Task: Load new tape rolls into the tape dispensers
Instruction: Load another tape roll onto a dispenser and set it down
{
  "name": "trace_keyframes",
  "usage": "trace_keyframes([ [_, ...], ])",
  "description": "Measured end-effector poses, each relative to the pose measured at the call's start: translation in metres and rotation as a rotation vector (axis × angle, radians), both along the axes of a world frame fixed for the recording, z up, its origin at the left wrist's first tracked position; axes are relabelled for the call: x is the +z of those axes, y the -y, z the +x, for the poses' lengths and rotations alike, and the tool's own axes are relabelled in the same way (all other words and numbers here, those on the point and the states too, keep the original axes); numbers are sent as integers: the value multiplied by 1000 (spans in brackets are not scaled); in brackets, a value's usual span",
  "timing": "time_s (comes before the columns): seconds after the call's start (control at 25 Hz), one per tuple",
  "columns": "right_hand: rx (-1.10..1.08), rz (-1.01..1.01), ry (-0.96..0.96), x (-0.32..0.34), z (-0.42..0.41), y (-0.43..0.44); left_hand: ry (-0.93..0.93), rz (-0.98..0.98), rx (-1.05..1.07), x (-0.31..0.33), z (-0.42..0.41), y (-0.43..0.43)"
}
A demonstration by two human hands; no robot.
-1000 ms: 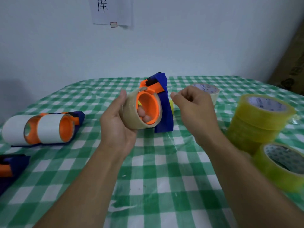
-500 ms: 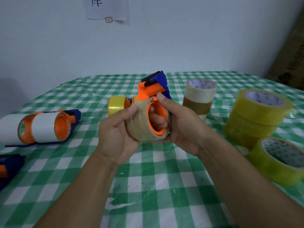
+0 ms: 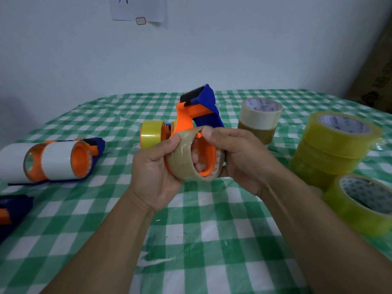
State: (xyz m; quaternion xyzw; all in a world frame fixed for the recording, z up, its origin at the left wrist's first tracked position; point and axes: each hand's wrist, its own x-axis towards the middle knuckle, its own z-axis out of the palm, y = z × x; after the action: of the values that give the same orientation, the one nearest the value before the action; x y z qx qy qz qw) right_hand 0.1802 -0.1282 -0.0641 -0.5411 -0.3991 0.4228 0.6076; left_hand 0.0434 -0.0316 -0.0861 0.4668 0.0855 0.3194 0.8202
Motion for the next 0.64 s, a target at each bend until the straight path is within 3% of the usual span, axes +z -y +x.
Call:
trace_keyframes([
  [0.28, -45, 71, 261, 4, -18, 4, 2, 176, 140, 4, 1, 1],
  [0.48, -85, 148, 529, -1, -12, 4, -167, 94, 391, 8, 4, 4],
  [0.64, -57, 161, 524, -3, -2, 5, -175, 133, 489, 11, 4, 7],
])
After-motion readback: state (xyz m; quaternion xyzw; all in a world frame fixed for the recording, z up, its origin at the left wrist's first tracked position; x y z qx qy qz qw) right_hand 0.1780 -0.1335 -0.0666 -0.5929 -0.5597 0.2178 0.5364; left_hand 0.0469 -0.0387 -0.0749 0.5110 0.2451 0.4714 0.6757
